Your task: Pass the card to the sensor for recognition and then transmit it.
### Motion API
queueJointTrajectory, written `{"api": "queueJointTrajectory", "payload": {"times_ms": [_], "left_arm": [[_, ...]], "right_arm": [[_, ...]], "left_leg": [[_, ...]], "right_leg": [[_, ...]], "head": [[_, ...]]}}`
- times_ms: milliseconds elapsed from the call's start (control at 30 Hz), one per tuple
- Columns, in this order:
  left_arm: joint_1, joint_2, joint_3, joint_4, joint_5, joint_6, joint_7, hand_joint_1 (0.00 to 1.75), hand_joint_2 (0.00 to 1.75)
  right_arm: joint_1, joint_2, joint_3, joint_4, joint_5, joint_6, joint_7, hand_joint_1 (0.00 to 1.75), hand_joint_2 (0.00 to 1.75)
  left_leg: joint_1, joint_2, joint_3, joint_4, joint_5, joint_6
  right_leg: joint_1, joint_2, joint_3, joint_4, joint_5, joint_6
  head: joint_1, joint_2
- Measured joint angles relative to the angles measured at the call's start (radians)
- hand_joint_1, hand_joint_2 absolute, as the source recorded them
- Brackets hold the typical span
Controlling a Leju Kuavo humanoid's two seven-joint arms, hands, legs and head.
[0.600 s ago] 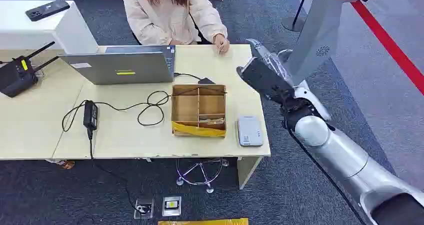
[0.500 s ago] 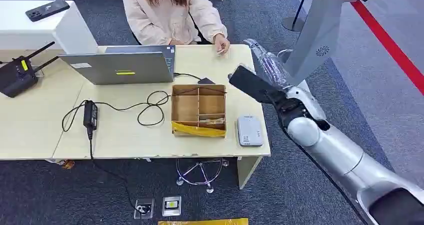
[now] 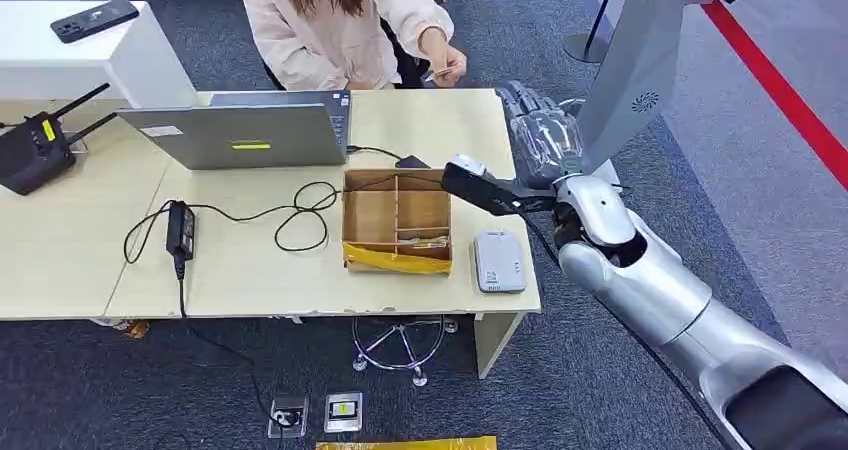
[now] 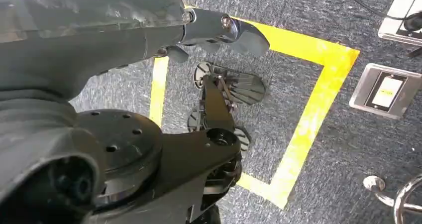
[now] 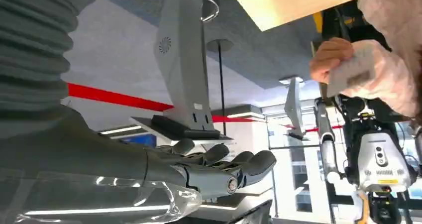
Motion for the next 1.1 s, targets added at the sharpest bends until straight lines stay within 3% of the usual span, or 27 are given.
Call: {"api": "queueJointTrajectory", "payload": {"times_ms": [333, 900, 933, 1100], "left_arm": [[0.0, 0.002, -0.021, 0.0, -0.024, -0.002, 0.006, 0.0, 0.0], [0.001, 0.005, -0.049, 0.001, -0.031, -0.006, 0.016, 0.0, 0.0], [0.0, 0.005, -0.05, 0.001, -0.031, -0.006, 0.019, 0.0, 0.0], [0.001, 0.005, -0.058, 0.001, -0.031, -0.006, 0.023, 0.0, 0.0]], "right_arm": [[0.005, 0.003, -0.046, 0.052, 0.083, 0.021, 0.024, 0.0, 1.75], [0.007, 0.074, -0.108, 0.169, 0.121, -0.016, -0.002, 0.0, 1.75], [0.01, 0.076, -0.112, 0.172, 0.121, -0.016, -0.002, 1.75, 1.75], [0.015, 0.081, -0.125, 0.183, 0.127, -0.01, -0.011, 1.75, 1.75]], "left_leg": [[0.0, 0.0, 0.0, 0.0, 0.0, 0.0], [0.0, 0.001, 0.0, 0.0, 0.0, 0.0], [0.0, 0.001, 0.0, 0.0, 0.0, 0.0], [0.0, 0.001, 0.0, 0.0, 0.0, 0.0]], "right_leg": [[0.0, 0.001, 0.0, 0.0, 0.0, 0.0], [0.0, 0.002, 0.0, 0.0, 0.0, 0.0], [0.0, 0.002, 0.0, 0.0, 0.0, 0.0], [0.0, 0.002, 0.0, 0.0, 0.0, 0.0]], "head": [[0.0, 0.0], [0.0, 0.0], [0.0, 0.0], [0.0, 0.0]]}}
